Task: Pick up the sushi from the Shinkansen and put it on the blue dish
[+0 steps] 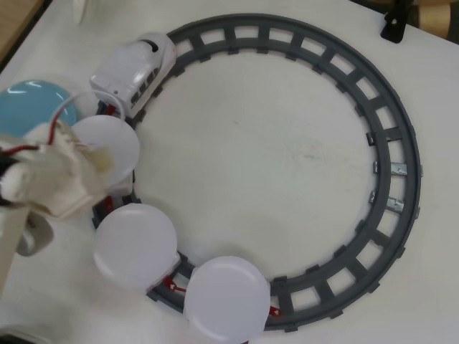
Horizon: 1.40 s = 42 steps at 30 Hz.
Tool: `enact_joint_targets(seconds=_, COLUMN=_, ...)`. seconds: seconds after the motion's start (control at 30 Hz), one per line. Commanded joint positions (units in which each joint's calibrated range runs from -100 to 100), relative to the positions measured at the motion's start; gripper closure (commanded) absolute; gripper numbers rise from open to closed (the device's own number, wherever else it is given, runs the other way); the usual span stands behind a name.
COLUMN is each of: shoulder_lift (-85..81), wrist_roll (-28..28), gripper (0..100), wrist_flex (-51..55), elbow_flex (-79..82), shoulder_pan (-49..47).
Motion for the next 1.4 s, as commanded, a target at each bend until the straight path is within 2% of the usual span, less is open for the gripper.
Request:
enact_joint_targets(seconds=0.0, shoulder_lift=0.62, wrist_roll=-3.99, gripper=94, wrist_flex=-2.49, elbow_flex=-1.20, shoulder_pan=-8.91)
enact_joint_targets(seconds=0.17, shoulder_lift=6.75, wrist_roll=-7.34, gripper=94, wrist_flex=-6.91, elbow_flex=-1.38, shoulder_pan=-15.95)
enact_joint_targets(seconds=0.4, shoulder_lift=15.30, wrist_roll=-9.27, gripper=94, wrist_flex=-12.69, elbow_flex=-3.55, shoulder_pan=-21.06)
enact_joint_targets(seconds=0.8, shoulder_lift=32.88, wrist_roll=-10.74, gripper=94, wrist_flex=-12.18, elbow_flex=-21.58, shoulder_pan=-25.72)
enact_joint_targets(seconds=1.37, shoulder_lift=47.65, wrist_roll=-10.74, gripper=94, wrist_flex=-12.69, elbow_flex=-30.51, shoulder_pan=-28.10)
